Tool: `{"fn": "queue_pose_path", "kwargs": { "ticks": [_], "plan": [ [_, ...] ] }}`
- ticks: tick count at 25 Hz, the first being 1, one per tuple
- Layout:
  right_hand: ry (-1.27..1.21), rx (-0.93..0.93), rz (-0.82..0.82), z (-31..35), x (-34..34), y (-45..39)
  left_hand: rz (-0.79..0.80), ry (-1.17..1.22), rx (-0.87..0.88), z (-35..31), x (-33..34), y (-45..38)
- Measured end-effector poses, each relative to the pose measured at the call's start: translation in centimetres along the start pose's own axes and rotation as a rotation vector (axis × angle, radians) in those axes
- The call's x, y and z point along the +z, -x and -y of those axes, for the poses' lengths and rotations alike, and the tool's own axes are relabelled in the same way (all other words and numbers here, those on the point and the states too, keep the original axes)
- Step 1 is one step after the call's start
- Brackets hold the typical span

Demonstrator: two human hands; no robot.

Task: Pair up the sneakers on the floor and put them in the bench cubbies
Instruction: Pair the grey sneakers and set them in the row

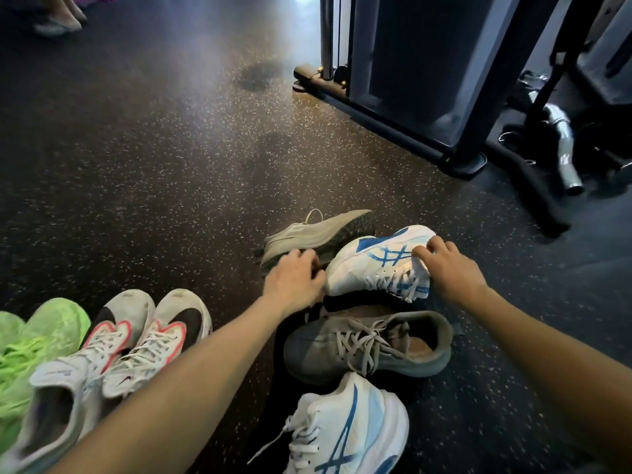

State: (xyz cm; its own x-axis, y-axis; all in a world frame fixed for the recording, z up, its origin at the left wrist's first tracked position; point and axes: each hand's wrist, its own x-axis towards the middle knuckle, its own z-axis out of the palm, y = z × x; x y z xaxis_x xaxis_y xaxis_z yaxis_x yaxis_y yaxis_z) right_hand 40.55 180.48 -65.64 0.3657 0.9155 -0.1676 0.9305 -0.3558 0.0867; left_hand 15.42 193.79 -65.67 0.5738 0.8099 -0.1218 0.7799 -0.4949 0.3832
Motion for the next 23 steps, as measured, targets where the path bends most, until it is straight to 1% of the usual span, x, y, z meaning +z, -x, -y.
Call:
{"fn": "queue_pose_path", "kwargs": {
  "ticks": [3, 6, 10, 13, 16, 19, 23],
  "plan": [
    [-0.034, 0.004, -0.016, -0.6, 0.3, 0.1, -0.119, -0.044, -0.059, 1.8, -1.4, -1.8],
    [-0.041, -0.011, -0.07, -0.8, 0.4, 0.0, -0.161, -0.128, -0.107, 3.4, -2.3, -3.4],
    [-0.036, -0.038, -0.141, -0.8, -0.1, -0.7, -0.08, -0.091, -0.176, 4.8, -2.7, -5.2],
    [-0.075, -0.052, -0.213, -1.0, -0.7, -1.2, -0.038, -0.027, -0.177, 5.1, -2.8, -6.1],
    [-0.07, -0.05, -0.233, -1.9, -1.3, -2.0, -0.008, 0.007, -0.173, 5.3, -2.8, -6.7],
    [-0.045, -0.011, -0.234, -3.3, -1.7, -2.3, 0.022, 0.016, -0.15, 5.6, -2.7, -7.1],
    [-0.078, 0.106, -0.221, -5.8, -1.6, -1.8, 0.053, 0.035, -0.134, 5.8, -2.4, -7.4]
  ]
}}
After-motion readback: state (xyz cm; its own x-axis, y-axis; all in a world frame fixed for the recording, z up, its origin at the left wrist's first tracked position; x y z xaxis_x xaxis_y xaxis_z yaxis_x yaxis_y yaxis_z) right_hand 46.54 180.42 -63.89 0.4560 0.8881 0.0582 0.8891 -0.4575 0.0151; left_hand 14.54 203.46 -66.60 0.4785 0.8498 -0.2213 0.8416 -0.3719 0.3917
